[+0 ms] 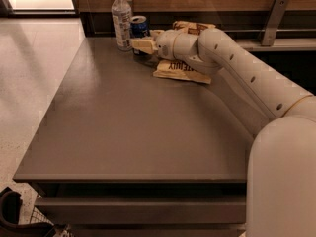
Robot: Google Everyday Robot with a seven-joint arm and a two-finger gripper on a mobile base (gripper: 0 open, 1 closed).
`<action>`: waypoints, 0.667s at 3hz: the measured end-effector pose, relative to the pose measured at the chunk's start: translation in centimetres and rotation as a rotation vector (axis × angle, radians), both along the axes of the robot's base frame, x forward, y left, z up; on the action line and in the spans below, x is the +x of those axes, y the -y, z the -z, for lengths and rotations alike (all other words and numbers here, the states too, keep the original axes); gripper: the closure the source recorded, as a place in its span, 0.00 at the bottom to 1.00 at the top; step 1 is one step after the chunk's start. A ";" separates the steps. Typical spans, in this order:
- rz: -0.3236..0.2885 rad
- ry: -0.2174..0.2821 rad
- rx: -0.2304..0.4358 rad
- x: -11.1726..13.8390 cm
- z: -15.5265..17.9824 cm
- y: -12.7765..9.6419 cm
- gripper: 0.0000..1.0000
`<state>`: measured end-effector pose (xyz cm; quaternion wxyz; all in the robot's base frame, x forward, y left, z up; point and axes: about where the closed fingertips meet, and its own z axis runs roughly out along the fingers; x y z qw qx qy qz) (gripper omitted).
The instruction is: Move pepsi can near blue plastic bottle
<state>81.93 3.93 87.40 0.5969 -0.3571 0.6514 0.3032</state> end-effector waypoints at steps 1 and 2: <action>-0.007 -0.001 0.001 -0.1 0.1 -0.5 0.00; -0.007 -0.001 0.001 -0.1 0.1 -0.5 0.00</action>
Offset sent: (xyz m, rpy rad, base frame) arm -0.0004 0.0033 -0.0004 0.0007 0.0008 0.0043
